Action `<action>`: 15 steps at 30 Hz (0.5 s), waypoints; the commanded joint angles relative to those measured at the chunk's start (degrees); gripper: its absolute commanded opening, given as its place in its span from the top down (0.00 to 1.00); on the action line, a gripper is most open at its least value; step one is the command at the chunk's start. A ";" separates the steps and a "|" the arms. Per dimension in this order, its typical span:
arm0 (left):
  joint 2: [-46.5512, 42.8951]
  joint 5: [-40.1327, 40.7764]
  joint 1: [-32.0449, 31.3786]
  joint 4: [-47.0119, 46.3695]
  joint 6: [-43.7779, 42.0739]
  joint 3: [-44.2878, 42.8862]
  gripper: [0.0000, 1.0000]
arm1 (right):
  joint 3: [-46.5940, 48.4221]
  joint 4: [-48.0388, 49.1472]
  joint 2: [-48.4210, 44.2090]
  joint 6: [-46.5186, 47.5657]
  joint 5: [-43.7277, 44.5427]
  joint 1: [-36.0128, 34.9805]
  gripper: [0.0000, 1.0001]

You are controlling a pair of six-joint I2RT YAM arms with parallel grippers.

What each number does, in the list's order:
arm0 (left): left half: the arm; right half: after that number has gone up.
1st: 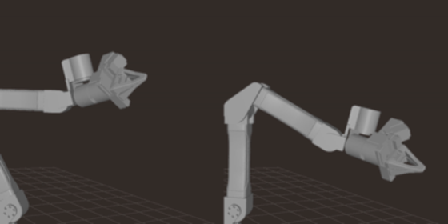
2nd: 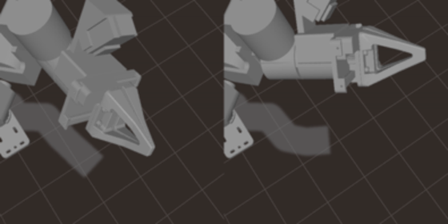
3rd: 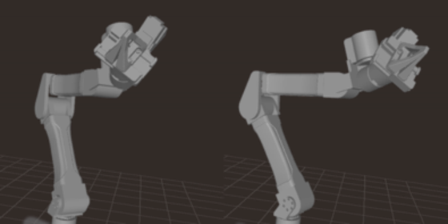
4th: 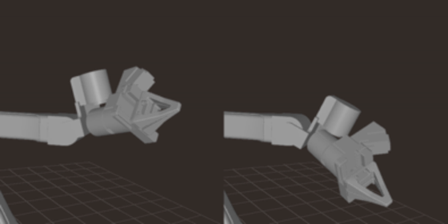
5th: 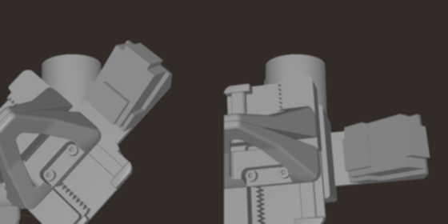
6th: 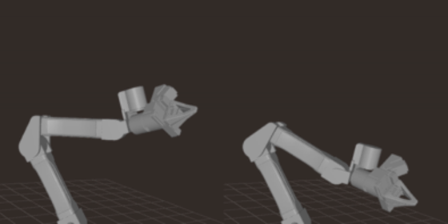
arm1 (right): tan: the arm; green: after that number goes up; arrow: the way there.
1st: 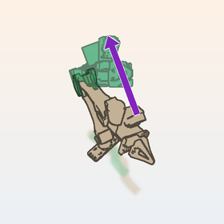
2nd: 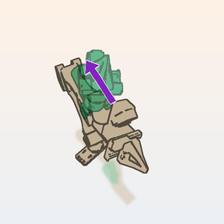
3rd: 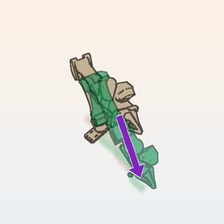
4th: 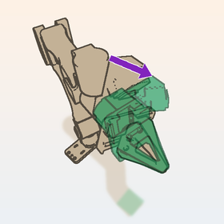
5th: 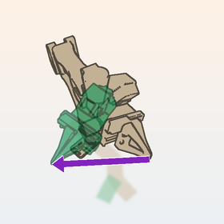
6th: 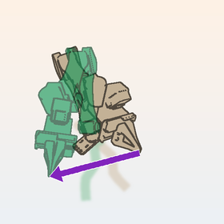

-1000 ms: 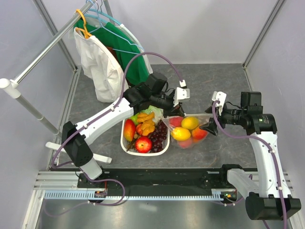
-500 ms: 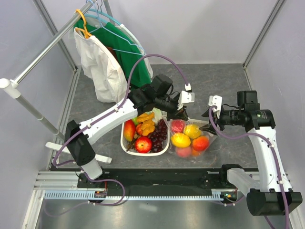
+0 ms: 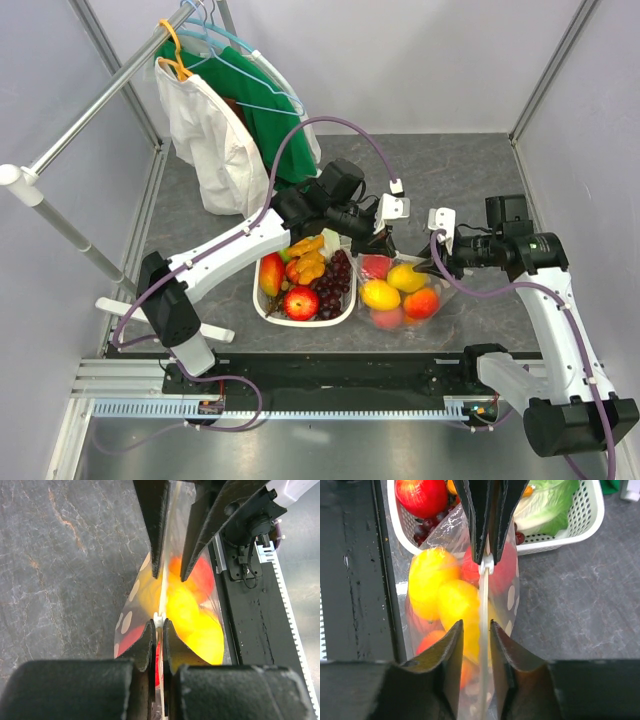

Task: Place the food in the zip-top bag and seal the zipper
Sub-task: Zip the zipper food storage bag at the center of the board.

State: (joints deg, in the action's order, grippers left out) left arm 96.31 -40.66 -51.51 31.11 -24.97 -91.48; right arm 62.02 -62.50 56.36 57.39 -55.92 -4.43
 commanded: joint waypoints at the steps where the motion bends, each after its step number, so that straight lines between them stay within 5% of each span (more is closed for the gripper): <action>1: -1.30 -2.23 -0.26 -4.04 1.77 -0.37 0.98 | -1.46 2.73 -0.55 -0.43 -0.07 -0.93 0.81; 3: -1.56 -1.61 -0.26 -3.96 1.77 0.16 0.98 | -1.64 3.26 -0.72 -1.13 0.46 -1.29 0.99; 15: -6.75 -1.26 8.08 0.17 0.02 7.72 0.98 | -0.23 4.05 -2.04 -4.83 3.19 -1.29 1.00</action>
State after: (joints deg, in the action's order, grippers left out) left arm 94.39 -42.48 -47.86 29.76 -24.27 -86.30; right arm 60.38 -60.14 55.05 53.78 -52.14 -5.74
